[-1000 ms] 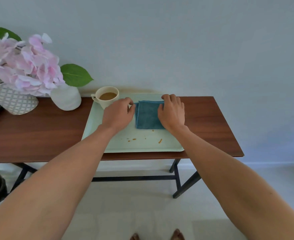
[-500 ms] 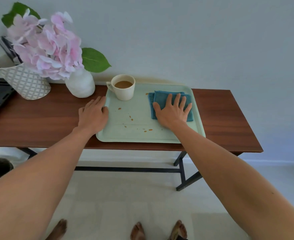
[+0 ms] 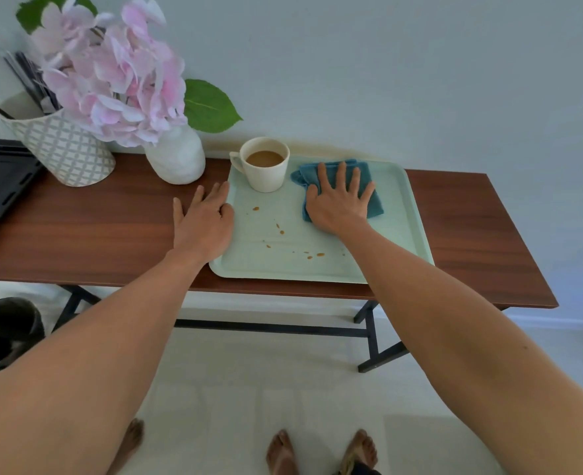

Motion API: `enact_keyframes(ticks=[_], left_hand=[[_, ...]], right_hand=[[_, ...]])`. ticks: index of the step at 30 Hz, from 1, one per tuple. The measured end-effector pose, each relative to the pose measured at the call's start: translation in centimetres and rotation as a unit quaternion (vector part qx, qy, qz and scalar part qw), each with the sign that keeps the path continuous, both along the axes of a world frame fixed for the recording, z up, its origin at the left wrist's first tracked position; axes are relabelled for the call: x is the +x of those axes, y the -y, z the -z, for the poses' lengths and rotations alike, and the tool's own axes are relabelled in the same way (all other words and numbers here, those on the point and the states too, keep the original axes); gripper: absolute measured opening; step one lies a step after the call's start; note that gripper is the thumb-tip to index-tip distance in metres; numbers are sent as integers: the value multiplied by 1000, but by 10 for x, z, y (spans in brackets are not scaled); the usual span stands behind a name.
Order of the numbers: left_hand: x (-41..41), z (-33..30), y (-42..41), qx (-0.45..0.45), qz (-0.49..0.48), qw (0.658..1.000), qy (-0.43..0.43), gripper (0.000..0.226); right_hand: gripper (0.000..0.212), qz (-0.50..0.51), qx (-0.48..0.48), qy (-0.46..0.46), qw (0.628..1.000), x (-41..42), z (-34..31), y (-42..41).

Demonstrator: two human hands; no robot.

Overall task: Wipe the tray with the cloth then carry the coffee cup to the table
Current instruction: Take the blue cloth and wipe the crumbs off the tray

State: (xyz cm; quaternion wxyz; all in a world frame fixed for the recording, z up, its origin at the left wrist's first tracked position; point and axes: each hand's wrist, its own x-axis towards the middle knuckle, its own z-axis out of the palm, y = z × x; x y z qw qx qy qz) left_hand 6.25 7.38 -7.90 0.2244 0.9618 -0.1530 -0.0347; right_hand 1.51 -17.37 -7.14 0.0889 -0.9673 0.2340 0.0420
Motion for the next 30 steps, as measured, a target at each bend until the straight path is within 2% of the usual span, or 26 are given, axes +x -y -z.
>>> enact_keyframes(ticks=[6, 8, 10, 13, 17, 20, 26, 30], left_hand=[[-2, 0, 2, -6, -12, 1000, 1, 58], [-2, 0, 2, -10, -12, 1000, 2, 58], [-2, 0, 2, -15, -13, 1000, 2, 58], [-2, 0, 1, -15, -12, 1000, 5, 58], [-2, -1, 1, -11, -10, 1000, 6, 58], [-1, -1, 1, -9, -11, 1000, 4, 58], [-1, 1, 1, -8, -13, 1000, 1, 59], [-1, 1, 2, -10, -14, 1000, 1, 59]], right_hand=[[60, -193, -30, 18, 981, -32, -1, 17], [61, -224, -27, 19, 974, -47, 1, 31], [62, -199, -29, 16, 979, -57, 2, 47], [61, -102, -35, -3, 994, -52, 1, 62], [64, -29, -9, -15, 999, -22, -3, 40], [65, -37, -6, -7, 999, -4, -4, 13], [62, -122, -10, 3, 992, 8, -6, 5], [63, -85, -6, 7, 996, 5, -3, 6]])
